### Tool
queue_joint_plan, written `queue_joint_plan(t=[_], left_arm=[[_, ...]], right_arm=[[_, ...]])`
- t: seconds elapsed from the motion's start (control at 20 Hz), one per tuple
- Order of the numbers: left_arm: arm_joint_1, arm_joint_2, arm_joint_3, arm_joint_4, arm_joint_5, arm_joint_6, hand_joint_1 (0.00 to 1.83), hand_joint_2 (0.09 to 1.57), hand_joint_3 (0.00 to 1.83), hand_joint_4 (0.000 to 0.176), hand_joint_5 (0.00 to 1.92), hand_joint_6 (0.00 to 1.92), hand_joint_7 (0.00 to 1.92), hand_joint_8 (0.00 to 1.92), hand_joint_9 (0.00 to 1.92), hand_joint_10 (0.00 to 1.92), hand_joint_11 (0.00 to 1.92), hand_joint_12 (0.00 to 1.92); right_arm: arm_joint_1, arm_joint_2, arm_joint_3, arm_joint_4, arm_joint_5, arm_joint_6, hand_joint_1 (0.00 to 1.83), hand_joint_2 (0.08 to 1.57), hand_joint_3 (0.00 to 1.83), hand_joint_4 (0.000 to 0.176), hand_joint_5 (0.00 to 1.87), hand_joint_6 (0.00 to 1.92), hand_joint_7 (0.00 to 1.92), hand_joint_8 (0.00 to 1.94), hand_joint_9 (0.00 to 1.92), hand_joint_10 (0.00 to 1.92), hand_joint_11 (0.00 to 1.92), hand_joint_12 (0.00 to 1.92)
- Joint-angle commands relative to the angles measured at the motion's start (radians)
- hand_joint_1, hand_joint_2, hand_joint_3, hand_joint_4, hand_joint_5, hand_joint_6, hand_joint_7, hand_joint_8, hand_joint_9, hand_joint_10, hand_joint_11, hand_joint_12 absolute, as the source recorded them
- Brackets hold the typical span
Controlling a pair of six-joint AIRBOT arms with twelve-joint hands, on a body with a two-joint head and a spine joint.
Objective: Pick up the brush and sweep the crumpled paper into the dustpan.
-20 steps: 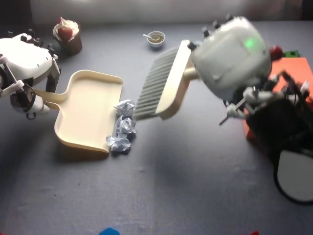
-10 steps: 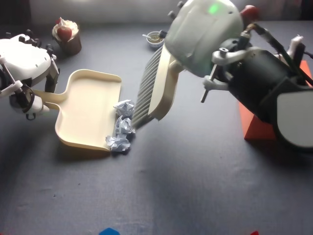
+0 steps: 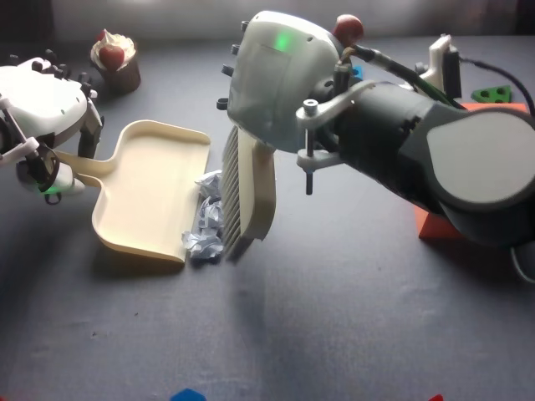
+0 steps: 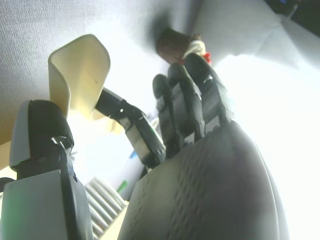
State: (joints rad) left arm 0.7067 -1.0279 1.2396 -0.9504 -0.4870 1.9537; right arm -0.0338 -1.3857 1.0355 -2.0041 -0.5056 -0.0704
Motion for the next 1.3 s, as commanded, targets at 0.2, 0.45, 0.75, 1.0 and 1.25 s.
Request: queue_joint_plan(t=[0.2,0.45,0.75,1.0,1.25], left_arm=[[-0.001,0.010,-0.001,0.028,-0.093,0.001,1.05,1.12,0.00,0.064,0.97,0.99,0.36,0.00,0.30,0.01,0.00,0.68],[-0.001,0.010,0.000,0.027,-0.096,0.001,1.03,1.13,0.00,0.107,0.95,1.02,0.34,0.00,0.28,0.00,0.00,0.64],[-0.001,0.008,-0.003,0.027,-0.095,0.001,1.06,1.11,0.00,0.059,1.00,0.95,0.36,0.00,0.29,0.00,0.00,0.65],[-0.002,0.008,-0.004,0.028,-0.097,0.002,1.05,1.13,0.00,0.067,0.96,1.02,0.33,0.00,0.25,0.01,0.00,0.59],[-0.002,0.007,-0.006,0.028,-0.096,0.002,1.04,1.13,0.00,0.078,0.95,1.03,0.36,0.00,0.31,0.01,0.00,0.68]], right_arm=[[0.019,0.014,0.027,0.023,-0.054,-0.158,1.47,1.17,0.00,0.016,1.01,1.92,1.01,1.94,1.38,1.92,1.61,1.92],[0.040,0.037,-0.001,0.264,-0.028,-0.347,1.48,1.17,0.00,0.003,1.01,1.92,1.01,1.94,1.37,1.92,1.60,1.92],[0.026,0.020,0.007,0.419,0.064,-0.492,1.47,1.16,0.00,0.000,1.02,1.92,1.06,1.94,1.37,1.92,1.59,1.92],[-0.005,-0.038,0.052,0.322,0.096,-0.436,1.47,1.17,0.00,0.006,0.99,1.92,1.05,1.94,1.36,1.92,1.59,1.92],[-0.036,-0.098,0.110,0.169,0.102,-0.299,1.51,1.18,0.00,0.006,1.00,1.92,1.03,1.94,1.37,1.92,1.60,1.92]])
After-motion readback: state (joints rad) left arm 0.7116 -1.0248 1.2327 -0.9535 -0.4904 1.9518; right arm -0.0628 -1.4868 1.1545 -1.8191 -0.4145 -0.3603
